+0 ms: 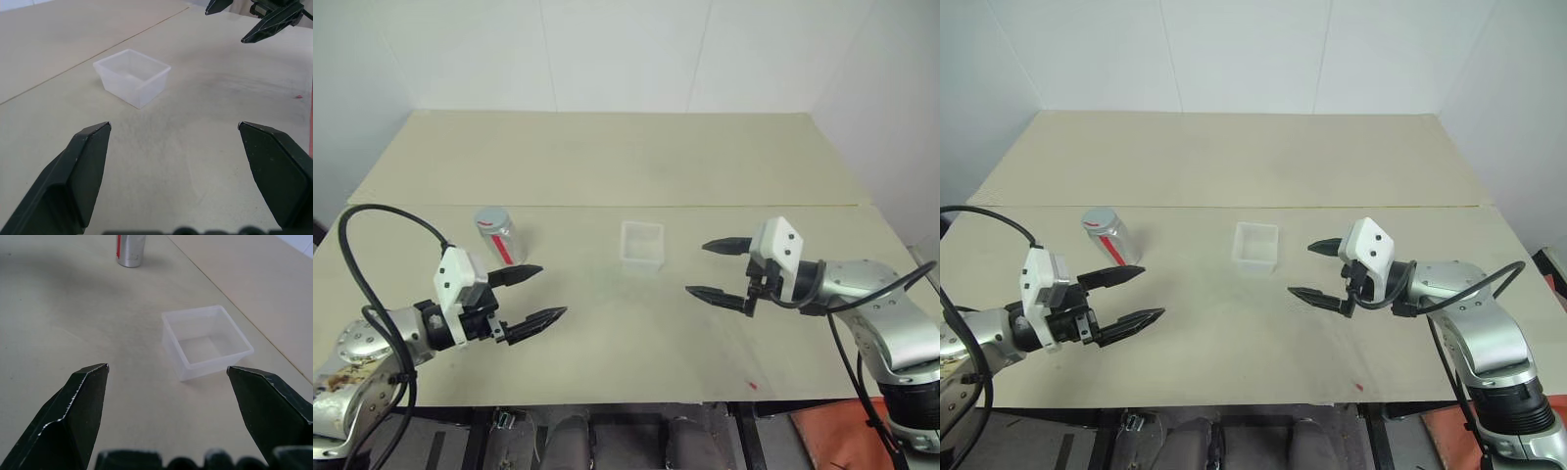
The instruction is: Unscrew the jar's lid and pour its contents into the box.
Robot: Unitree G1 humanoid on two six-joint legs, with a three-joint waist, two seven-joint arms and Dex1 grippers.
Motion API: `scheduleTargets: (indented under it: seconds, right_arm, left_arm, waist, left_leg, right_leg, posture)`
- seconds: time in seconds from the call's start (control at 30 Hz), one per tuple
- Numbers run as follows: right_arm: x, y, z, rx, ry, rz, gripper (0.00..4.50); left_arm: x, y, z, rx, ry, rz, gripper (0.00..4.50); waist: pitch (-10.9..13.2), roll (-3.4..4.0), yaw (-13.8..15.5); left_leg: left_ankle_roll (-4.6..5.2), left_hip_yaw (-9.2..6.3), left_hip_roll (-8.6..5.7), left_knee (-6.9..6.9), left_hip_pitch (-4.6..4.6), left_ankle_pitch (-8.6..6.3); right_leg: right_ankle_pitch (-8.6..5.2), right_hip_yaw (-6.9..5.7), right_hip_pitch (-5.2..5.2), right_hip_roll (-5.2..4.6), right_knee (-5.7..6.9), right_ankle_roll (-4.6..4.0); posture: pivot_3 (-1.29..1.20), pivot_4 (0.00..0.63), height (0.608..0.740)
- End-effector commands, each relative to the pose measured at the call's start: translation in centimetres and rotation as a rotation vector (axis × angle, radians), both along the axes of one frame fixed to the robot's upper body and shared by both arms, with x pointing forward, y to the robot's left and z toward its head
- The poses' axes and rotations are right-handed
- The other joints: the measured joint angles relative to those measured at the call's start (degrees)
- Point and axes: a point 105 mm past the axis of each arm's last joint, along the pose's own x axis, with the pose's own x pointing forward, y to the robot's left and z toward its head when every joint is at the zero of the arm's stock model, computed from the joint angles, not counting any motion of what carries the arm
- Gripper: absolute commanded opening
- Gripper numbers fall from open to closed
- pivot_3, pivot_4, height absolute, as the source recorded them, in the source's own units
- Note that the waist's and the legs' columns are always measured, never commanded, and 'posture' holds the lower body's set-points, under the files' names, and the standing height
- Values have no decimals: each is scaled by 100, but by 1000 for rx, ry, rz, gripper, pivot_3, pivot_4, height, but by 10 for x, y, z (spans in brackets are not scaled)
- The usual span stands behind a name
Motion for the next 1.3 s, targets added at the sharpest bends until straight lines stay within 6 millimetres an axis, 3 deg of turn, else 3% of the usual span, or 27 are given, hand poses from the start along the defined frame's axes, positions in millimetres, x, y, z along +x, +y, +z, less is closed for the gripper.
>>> scheduleTargets:
  seconds: [0.03, 0.3, 0.5, 0.77, 0.9, 1.0, 1.3]
  right_arm:
    - [-4, 1, 13, 13, -60, 10, 4490]
    - [-7, -2, 17, 15, -63, 3, 4490]
    - [-10, -2, 15, 13, -51, -2, 4490]
    - [-1, 8, 14, 37, -64, 14, 4490]
    - [0, 11, 14, 36, -67, 41, 4490]
    - [2, 10, 14, 31, -70, 44, 4490]
    - [1, 12, 18, 33, -81, 60, 4490]
  left_arm:
    - [0, 3, 10, 22, -61, -5, 4500]
    - [7, 5, 10, 14, -78, -4, 4500]
    - [13, 6, 10, -47, -117, 94, 4500]
    - [9, 11, -2, -116, -169, 387, 4500]
    - [15, 29, -15, -142, -224, 716, 4500]
    - [13, 31, -29, -129, -208, 823, 4500]
    - [43, 52, -28, -136, -302, 1056, 4500]
  waist:
    - [0, 0, 0]
    - [0, 0, 1]
    - [0, 0, 8]
    - [0, -1, -26]
    - [0, -2, -1]
    - [-1, -3, 14]
    - [-1, -4, 9]
  left_leg:
    - [0, 0, 0, 0, 0, 0]
    - [0, 1, 0, 0, 0, 0]
    - [0, -1, -1, 1, -1, 0]
    - [0, -12, 0, 2, 5, 0]
    - [2, -18, -2, 1, 8, -1]
    - [2, -20, -3, 2, 5, -1]
    - [3, -19, -5, 3, 6, -1]
  right_leg:
    - [0, 0, 0, 0, 0, 0]
    - [0, -1, 0, 0, 0, 0]
    - [0, -1, 2, -1, -1, 0]
    - [1, 7, 4, 0, 4, 0]
    - [2, 9, 9, -2, -1, 0]
    - [3, 6, 9, -2, -1, 0]
    - [4, 3, 11, -2, 0, -2]
  posture:
    - [0, 150, 740]
    - [0, 150, 740]
    - [0, 150, 740]
    - [0, 150, 740]
    - [0, 150, 740]
    - [0, 150, 740]
    - [0, 150, 740]
